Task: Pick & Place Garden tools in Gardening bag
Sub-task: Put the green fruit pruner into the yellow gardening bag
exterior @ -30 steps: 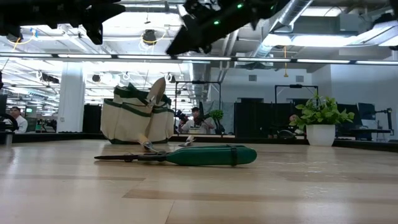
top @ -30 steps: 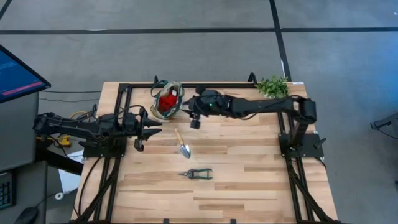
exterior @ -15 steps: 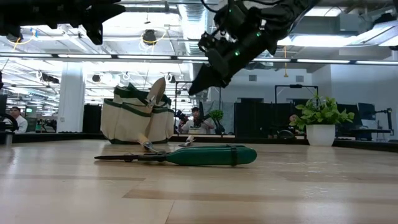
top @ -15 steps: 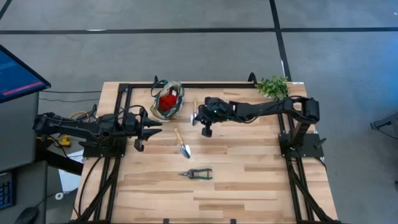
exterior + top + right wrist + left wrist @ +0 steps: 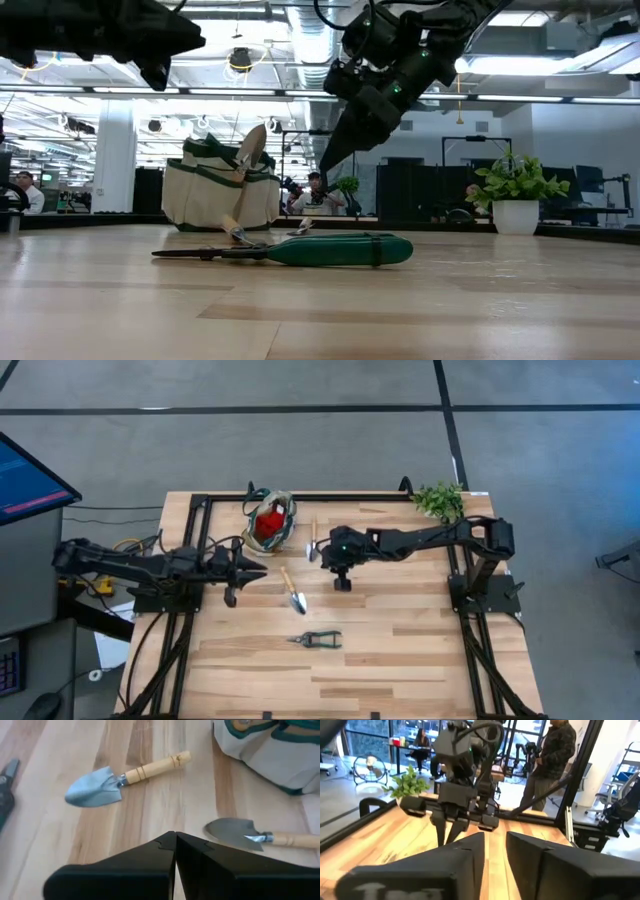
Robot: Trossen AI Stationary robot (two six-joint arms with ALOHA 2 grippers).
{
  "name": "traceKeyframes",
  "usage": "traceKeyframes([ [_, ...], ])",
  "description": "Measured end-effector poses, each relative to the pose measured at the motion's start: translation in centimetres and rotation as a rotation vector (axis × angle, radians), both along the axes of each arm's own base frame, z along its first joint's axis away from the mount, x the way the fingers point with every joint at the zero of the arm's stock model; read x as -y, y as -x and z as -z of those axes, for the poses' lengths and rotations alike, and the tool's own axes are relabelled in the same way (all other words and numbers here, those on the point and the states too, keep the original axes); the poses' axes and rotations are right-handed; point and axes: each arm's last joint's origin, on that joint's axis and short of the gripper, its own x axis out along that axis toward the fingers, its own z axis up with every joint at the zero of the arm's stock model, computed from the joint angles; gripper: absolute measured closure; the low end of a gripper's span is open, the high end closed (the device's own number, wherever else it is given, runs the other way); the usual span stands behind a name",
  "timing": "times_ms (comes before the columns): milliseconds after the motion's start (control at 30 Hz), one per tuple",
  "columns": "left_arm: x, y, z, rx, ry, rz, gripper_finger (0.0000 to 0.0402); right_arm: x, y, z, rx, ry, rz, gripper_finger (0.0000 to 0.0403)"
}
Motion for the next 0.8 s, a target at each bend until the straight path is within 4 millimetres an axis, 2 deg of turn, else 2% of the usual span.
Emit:
traceKeyframes([
  [100,0.2,-0.2,0.2,-0.016,-0.001,0.016,0.036,0.0,0.3,0.3,-0.043,-0.007,0.0,0.0402],
  [200,0.6,-0.2,0.3,-0.02,-0.002,0.042,0.0381,-0.9,0.7,0.7,-0.113,-0.039,0.006,0.0402],
  [333,1.1,-0.1,0.2,-0.019,-0.003,0.075,0.0398,-3.4,0.7,0.9,-0.144,-0.057,-0.039,0.0402],
  [600,1.6,0.0,0.2,-0.018,-0.004,0.11,0.0398,-8.7,0.9,0.9,-0.155,-0.13,-0.029,0.0402],
  [800,1.7,0.0,0.2,-0.018,-0.004,0.113,0.0398,-11.7,1.3,1.1,-0.176,-0.199,-0.03,0.0393],
])
